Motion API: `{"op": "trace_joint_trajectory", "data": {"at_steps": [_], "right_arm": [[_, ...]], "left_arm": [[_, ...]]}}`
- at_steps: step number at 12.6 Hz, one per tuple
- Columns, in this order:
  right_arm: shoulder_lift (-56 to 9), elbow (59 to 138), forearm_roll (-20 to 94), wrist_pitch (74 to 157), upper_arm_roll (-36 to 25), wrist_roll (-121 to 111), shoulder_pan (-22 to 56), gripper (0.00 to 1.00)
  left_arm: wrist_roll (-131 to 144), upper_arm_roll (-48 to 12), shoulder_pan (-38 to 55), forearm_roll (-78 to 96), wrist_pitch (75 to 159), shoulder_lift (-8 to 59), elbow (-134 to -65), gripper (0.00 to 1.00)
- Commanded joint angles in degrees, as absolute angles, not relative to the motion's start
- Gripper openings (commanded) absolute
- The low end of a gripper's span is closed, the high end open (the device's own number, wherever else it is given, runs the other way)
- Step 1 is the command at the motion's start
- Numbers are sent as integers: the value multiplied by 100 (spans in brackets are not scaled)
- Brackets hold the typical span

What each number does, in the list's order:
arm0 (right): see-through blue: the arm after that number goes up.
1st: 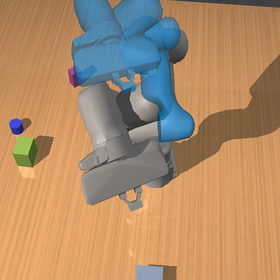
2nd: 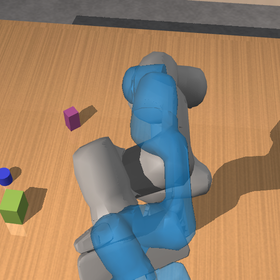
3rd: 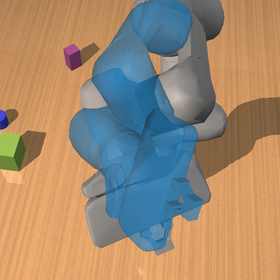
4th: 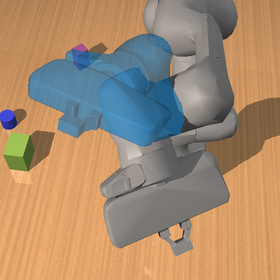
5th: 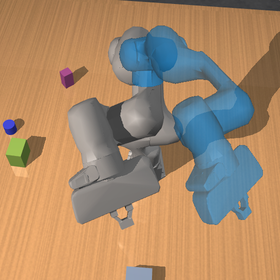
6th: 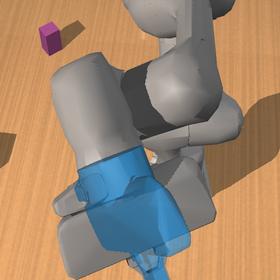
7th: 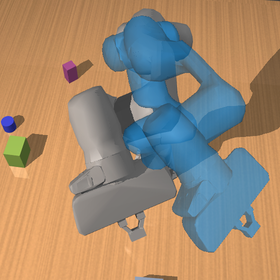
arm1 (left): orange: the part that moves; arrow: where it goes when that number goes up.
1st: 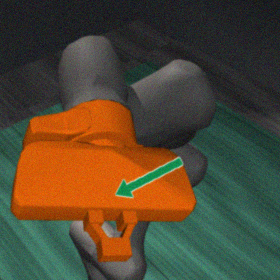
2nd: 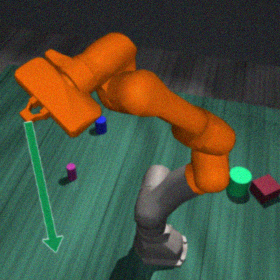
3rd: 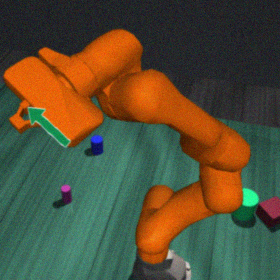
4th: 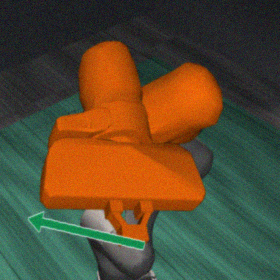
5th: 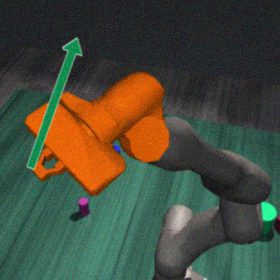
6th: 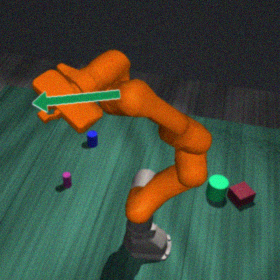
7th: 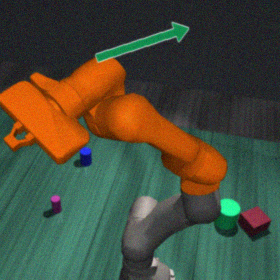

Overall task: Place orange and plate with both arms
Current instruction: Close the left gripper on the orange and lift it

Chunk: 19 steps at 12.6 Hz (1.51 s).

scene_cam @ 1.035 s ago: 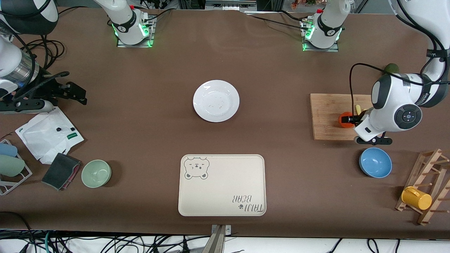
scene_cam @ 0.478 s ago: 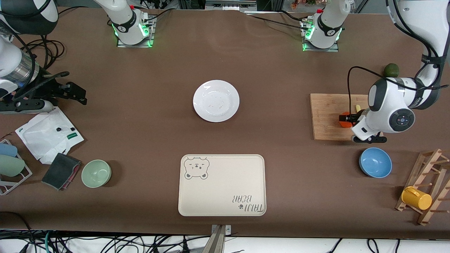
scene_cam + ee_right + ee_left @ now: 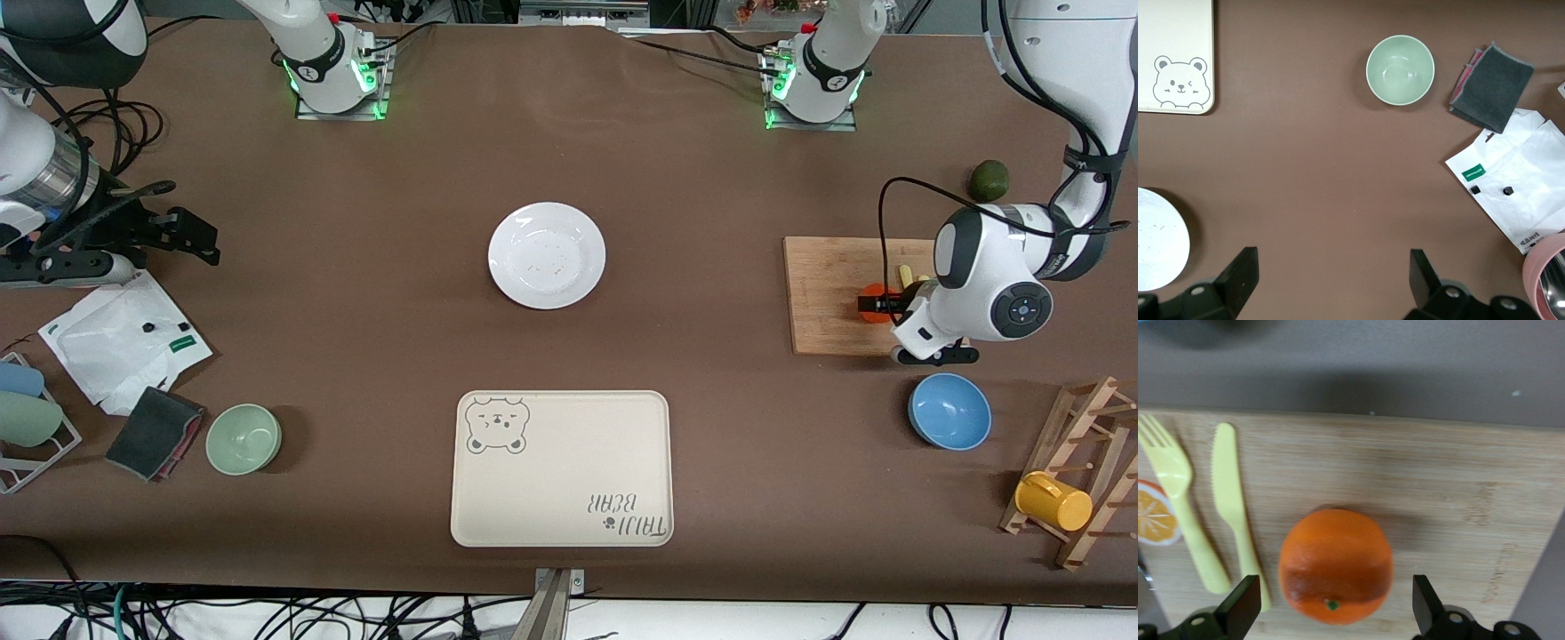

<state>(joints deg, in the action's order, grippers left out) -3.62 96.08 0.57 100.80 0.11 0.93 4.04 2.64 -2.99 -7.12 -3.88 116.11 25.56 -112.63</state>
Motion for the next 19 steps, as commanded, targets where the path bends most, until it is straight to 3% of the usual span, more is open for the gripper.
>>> {"op": "trace_joint_trajectory", "data": {"at_steps": [1,12,13,14,15,17,19], "right_arm": [[-369,9554,141,10028,26,132,360,100],[-387,9545,141,10028,26,132,360,100],[-387,9554,141,10028,26,132,360,100],[-387,9545,141,10020,26,132,360,100],[-387,9554,141,10020,26,132,360,100],[-396,9554,141,10011,18,132,360,100],[-395,9554,141,10011,-9,132,360,100]], "left_arm": [[27,-325,-817,-44,11689,2645,-11303,100],[-308,-316,-905,-105,11786,2830,-11303,100],[-308,-316,-905,-105,11786,2839,-11303,90],[-308,-316,-905,-105,11786,2839,-11303,60],[-308,-316,-905,-105,11769,2830,-11294,39],[-299,-325,-862,-105,11559,2795,-11224,23],[-281,-360,-809,-97,11121,2734,-10865,22]]}}
